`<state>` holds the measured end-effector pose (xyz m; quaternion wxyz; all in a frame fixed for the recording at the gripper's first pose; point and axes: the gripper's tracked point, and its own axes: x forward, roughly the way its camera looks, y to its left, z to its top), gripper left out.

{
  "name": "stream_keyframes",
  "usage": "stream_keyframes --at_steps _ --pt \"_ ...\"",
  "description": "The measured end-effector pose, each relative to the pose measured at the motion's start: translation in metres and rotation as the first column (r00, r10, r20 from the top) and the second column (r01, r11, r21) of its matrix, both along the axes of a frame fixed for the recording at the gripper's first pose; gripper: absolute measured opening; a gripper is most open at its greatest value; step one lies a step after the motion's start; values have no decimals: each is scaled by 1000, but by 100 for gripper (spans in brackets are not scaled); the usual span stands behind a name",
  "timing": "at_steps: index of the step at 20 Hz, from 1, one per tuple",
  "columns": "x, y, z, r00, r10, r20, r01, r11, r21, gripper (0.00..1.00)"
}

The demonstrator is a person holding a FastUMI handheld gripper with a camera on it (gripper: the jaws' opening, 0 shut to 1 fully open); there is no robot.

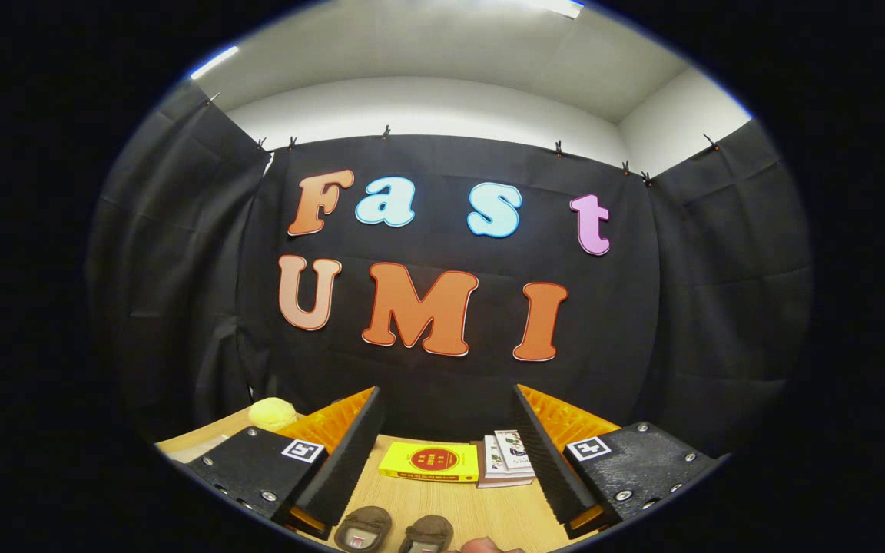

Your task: Open the storage box then place both shoes into the box .Put the left shoe in first, then the right shoe, with the right side of both shoes facing outward in a uniform manner.

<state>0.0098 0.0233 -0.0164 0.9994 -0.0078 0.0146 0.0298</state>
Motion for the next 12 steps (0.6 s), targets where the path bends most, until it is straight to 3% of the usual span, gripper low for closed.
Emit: stream_keyframes --at_steps 5,12 --pt "8 5 -30 998 12 -64 -10 1000 29 99" --pt "6 42 -89 969 119 -216 -97 989 107 99"
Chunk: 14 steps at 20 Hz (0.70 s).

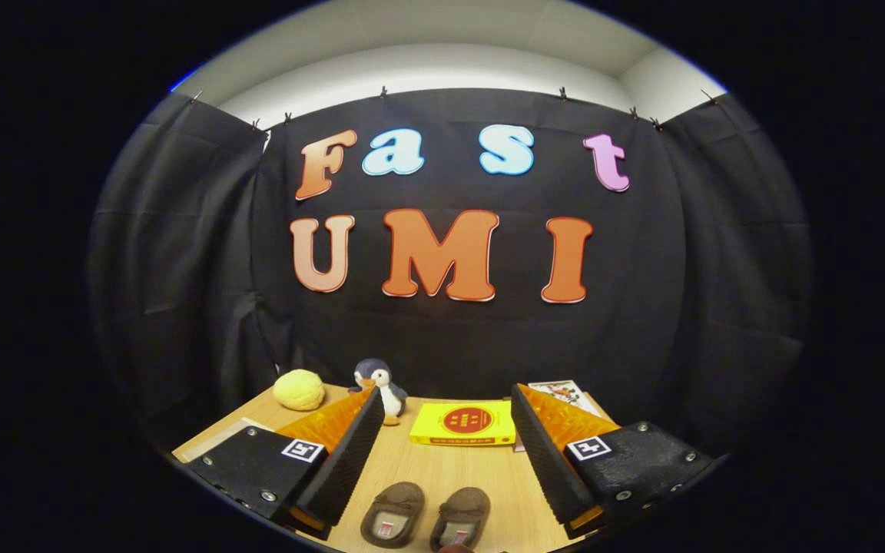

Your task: Open the storage box then place both shoes into the box .Put the left shoe in first, then the right shoe, with the right side of both shoes facing outward in a uniform manner.

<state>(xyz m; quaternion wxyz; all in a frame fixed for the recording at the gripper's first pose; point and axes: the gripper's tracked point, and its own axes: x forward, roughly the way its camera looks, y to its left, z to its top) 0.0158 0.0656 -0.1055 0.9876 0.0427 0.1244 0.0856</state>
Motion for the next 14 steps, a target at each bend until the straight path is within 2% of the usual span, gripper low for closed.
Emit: stream_keyframes --at_steps 3,7,10,14 --pt "-9 39 -10 993 118 -11 -117 991 68 99" --pt "-24 78 -43 973 218 -78 -211 973 94 99" --pt "-39 116 -78 933 318 -170 -290 941 174 99" --pt "-54 153 -117 877 408 -254 -358 907 220 98"
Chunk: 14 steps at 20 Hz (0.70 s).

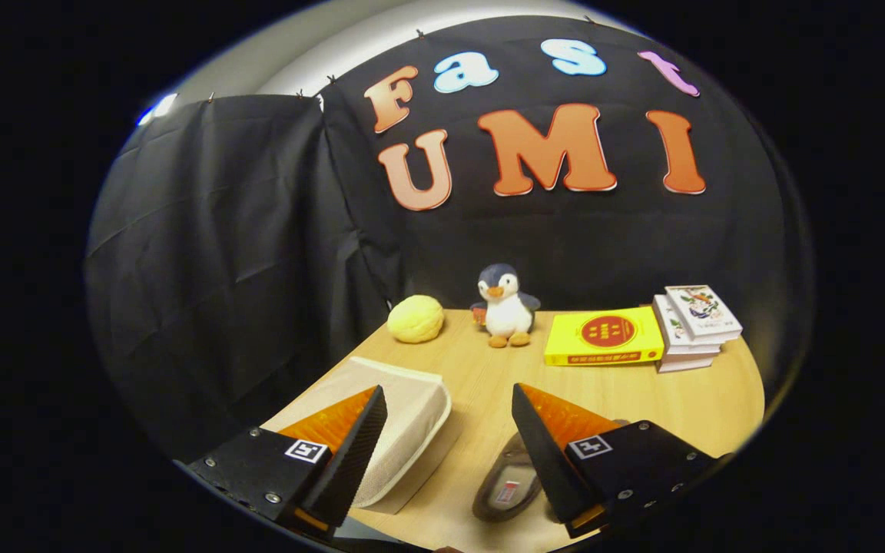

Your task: Open the storage box then place both shoes into the box .Put the left shoe in first, then the right shoe, with the right side of both shoes facing outward in a uniform manner.

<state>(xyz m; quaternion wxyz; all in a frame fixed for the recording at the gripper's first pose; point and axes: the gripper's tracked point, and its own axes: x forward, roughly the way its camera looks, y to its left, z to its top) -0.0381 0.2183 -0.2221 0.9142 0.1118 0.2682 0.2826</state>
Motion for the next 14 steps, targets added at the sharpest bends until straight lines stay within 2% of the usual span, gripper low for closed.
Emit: stream_keyframes --at_steps 3,6,10,14 --pt "-11 24 -26 994 53 -100 -50 998 33 99" --pt "-21 45 -52 973 99 -209 -86 994 72 98" --pt "-41 73 -86 914 172 -367 -121 980 158 98" --pt "-54 84 -110 874 201 -443 -120 971 205 98"
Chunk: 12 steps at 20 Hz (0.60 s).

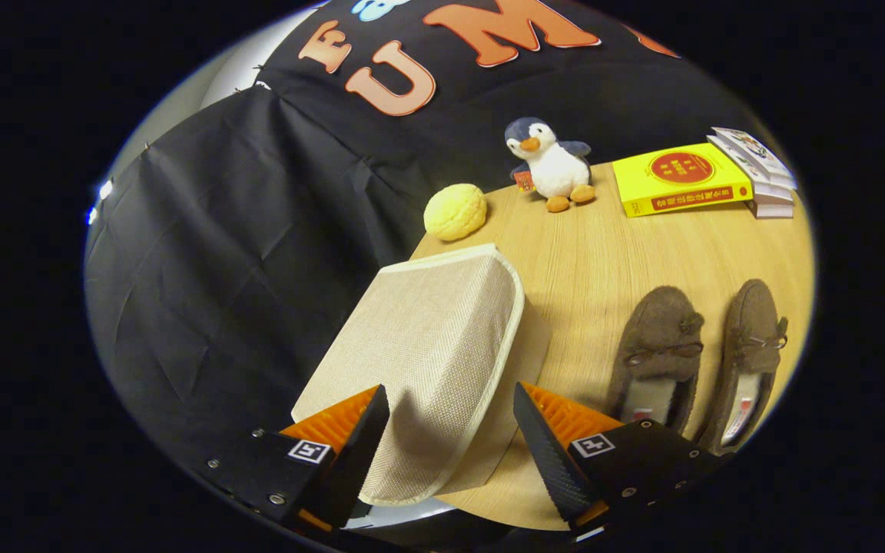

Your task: Open the storage box then place both shoes into the box .Put the left shoe in first, then the right shoe, with the right side of both shoes facing outward in a uniform manner.

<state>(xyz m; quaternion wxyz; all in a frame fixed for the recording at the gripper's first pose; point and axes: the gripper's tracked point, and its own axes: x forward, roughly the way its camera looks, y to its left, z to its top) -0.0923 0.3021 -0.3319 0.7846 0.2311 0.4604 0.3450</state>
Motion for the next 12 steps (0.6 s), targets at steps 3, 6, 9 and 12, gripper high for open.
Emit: stream_keyframes --at_steps 3,6,9,12 --pt "-3 9 -3 998 -4 -68 8 998 68 97" --pt "-10 16 -2 984 -12 -175 38 989 146 97" --pt "-14 26 -5 971 7 -238 38 982 185 96" --pt "-18 26 0 963 22 -270 37 977 211 90"
